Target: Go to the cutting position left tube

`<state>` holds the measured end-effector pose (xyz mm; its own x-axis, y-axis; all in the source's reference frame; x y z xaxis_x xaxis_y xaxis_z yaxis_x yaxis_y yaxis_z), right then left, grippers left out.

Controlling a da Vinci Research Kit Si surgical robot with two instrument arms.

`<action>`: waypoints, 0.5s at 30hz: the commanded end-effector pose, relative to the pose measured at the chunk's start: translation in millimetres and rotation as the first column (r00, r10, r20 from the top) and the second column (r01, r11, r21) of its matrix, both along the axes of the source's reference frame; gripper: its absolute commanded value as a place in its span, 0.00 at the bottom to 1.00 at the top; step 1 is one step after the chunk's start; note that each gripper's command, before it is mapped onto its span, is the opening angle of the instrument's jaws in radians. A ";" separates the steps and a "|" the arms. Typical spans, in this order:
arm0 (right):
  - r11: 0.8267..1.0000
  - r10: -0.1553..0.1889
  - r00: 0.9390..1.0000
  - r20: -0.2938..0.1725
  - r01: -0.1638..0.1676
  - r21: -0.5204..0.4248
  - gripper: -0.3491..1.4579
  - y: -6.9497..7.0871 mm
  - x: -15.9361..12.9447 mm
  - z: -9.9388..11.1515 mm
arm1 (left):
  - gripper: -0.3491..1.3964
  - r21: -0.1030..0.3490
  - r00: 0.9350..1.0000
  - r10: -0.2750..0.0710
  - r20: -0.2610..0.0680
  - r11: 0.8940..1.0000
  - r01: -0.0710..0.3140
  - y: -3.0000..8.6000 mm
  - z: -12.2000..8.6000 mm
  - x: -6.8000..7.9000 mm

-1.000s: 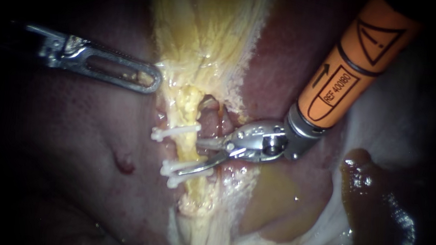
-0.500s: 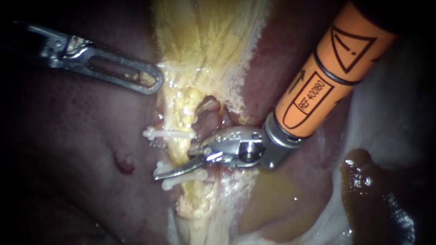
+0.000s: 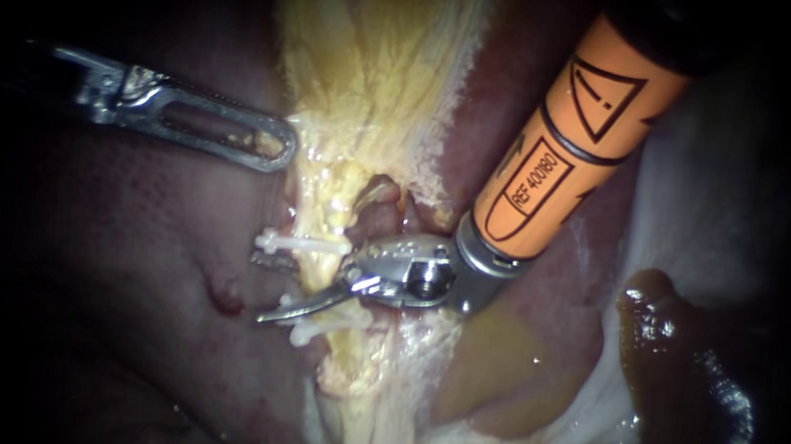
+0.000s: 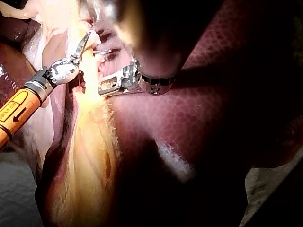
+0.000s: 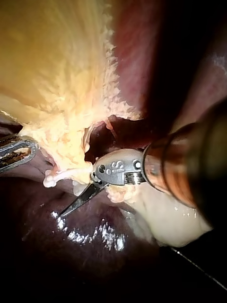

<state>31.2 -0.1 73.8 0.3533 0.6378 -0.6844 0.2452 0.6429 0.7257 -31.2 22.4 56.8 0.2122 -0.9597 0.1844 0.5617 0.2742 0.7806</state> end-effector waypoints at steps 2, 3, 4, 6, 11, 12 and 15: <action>1.000 0.008 1.000 0.001 -0.008 0.004 0.98 0.1 0.0 0.0 | 0.00 0.000 1.000 0.000 0.000 1.000 0.000 0.0 0.0 0.0; 1.000 0.011 1.000 0.002 -0.011 0.003 0.98 0.1 0.1 -0.1 | 0.00 0.000 1.000 0.000 -0.001 1.000 0.000 0.0 0.0 -0.1; 1.000 0.011 1.000 0.005 -0.011 0.009 0.98 0.1 0.1 -0.1 | 0.00 0.000 1.000 -0.001 -0.001 1.000 0.001 0.0 0.0 -0.1; 1.000 0.014 1.000 0.002 -0.014 0.016 0.98 0.1 0.1 -0.2 | 0.00 0.000 1.000 -0.001 -0.001 1.000 0.001 0.0 0.0 -0.1; 0.999 0.021 1.000 0.005 -0.022 0.041 0.98 -0.1 0.0 -0.9 | 0.00 0.000 1.000 0.000 0.000 1.000 0.000 0.0 0.1 -0.1; 0.999 0.022 1.000 0.002 -0.022 0.042 0.98 -0.2 0.0 -1.2 | 0.00 0.000 1.000 0.000 0.000 1.000 0.000 0.0 0.1 0.0; 0.998 0.016 1.000 -0.018 -0.015 0.053 0.98 -0.4 -0.1 -2.3 | 0.00 0.000 1.000 0.000 0.000 1.000 0.000 0.0 0.1 0.1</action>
<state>31.1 -0.6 71.1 0.3298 0.6814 -0.6535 0.2576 0.6010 0.7566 -31.1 22.4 57.0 0.2119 -0.9598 0.1841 0.5629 0.2738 0.7798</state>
